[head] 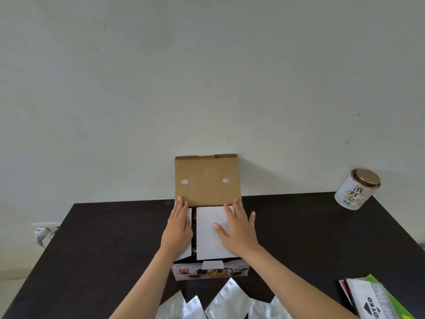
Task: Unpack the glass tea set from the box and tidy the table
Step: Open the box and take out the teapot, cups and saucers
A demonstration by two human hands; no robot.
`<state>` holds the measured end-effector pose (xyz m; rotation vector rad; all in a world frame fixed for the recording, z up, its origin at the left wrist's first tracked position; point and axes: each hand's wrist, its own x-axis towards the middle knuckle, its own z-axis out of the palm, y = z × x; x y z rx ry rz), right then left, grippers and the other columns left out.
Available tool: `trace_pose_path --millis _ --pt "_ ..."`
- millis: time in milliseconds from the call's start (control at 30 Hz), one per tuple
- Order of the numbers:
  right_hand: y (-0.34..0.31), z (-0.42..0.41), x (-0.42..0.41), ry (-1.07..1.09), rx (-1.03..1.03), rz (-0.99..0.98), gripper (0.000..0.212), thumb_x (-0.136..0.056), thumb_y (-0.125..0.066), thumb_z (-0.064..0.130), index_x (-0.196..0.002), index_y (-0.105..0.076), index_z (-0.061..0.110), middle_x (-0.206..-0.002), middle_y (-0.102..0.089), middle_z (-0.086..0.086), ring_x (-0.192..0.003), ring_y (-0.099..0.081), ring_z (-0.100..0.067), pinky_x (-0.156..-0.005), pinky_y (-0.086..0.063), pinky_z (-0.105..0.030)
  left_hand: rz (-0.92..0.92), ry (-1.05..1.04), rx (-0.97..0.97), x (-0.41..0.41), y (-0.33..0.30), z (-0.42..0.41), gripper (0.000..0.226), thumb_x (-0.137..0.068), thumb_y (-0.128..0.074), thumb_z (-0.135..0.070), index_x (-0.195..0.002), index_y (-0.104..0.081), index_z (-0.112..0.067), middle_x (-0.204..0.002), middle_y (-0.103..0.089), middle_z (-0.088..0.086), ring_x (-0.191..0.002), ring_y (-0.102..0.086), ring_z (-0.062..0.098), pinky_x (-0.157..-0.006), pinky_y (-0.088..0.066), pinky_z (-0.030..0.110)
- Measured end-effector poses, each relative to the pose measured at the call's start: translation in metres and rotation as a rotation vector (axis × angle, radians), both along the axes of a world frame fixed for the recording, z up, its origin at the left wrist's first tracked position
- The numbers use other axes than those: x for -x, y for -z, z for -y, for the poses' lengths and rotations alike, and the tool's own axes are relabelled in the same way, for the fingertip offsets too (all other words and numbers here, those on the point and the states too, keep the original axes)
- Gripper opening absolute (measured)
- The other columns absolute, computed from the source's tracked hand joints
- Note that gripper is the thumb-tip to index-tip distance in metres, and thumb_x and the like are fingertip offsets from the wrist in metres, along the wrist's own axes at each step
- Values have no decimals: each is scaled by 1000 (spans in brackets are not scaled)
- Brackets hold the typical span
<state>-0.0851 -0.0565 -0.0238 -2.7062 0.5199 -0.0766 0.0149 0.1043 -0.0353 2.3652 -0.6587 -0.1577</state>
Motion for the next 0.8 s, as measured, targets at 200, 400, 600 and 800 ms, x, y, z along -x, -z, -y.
trace_pose_path --millis 200,400,600,800 --pt "-5 -57 23 11 -33 -143 125 -52 -5 95 -152 4 21 -156 26 -14 -140 31 -30 -108 20 -53 -4 -13 31 0 -1 -1 49 -100 -29 -16 -149 -21 -12 -159 -1 -5 -145 3 8 -111 -5 19" --pt "-7 -65 27 33 -73 -81 94 -80 -40 72 -152 -5 22 -159 18 -10 -144 25 -29 -112 15 -54 -7 -14 45 1 -1 0 49 -100 -31 -16 -148 -23 -12 -159 -3 -5 -145 1 8 -111 -7 20" --pt "-40 -53 42 -135 -299 721 37 -91 -54 26 -128 -56 25 -145 -44 5 -140 -34 -11 -114 -27 -53 3 -25 44 5 -1 -2 49 -100 -31 -21 -148 -23 -17 -159 -3 -9 -145 1 5 -109 -9 19" --pt "-71 21 79 -133 -63 945 28 -95 -47 10 -118 -61 3 -105 -67 -7 -103 -63 -16 -86 -54 -36 1 -4 31 2 1 -4 50 -100 -35 -22 -148 -23 -17 -159 -4 -6 -146 0 9 -111 -9 23"
